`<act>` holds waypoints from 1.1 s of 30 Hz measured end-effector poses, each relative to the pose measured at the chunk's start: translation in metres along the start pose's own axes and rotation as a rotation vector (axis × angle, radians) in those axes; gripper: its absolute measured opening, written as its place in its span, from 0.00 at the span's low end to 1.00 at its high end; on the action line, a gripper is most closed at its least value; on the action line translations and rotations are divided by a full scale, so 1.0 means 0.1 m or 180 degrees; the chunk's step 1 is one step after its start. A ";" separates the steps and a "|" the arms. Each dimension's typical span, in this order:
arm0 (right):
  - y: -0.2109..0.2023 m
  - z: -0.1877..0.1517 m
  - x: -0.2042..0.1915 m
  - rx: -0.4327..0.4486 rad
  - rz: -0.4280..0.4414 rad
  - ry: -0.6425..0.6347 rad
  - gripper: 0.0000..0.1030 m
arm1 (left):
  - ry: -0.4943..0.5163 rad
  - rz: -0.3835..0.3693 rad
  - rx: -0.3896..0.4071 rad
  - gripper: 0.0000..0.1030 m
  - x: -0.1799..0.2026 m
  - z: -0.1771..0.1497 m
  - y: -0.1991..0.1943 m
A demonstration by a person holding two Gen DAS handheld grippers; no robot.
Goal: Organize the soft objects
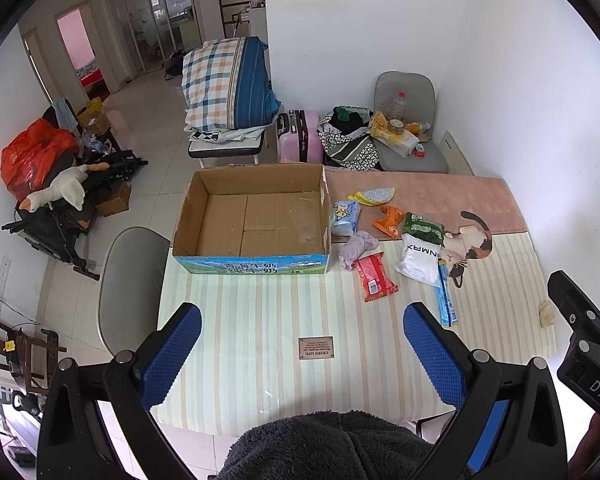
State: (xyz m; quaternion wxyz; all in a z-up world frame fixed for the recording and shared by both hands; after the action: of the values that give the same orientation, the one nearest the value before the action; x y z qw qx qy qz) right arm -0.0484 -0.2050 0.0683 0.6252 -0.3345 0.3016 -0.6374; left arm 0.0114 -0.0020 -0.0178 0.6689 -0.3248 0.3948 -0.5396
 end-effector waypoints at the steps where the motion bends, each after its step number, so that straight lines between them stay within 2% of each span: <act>1: 0.00 0.00 0.00 -0.0002 -0.0002 -0.0002 1.00 | 0.0001 0.0003 0.0001 1.00 0.00 0.00 0.00; 27: 0.01 0.00 -0.05 0.0006 0.0026 0.0007 1.00 | -0.0009 -0.0003 0.0007 1.00 -0.04 -0.03 0.02; 33: 0.20 -0.01 0.18 -0.0067 0.0143 0.0255 1.00 | 0.0062 -0.0002 0.0100 1.00 0.10 0.08 0.14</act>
State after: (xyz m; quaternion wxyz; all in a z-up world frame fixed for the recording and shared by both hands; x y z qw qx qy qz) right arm -0.0369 -0.2237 0.0525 0.6232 -0.3084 0.3405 -0.6329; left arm 0.0257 -0.0086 -0.0282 0.6698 -0.3091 0.3927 -0.5491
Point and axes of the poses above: each gripper's, at about its wrist camera, not at the fingertips, and y roughly the way its jaws point, x to its right, z to its top, the point moved 4 cm from there along y, roughly the way its jaws point, and after that the axes turned 12 degrees about z, right-handed, at the moved point
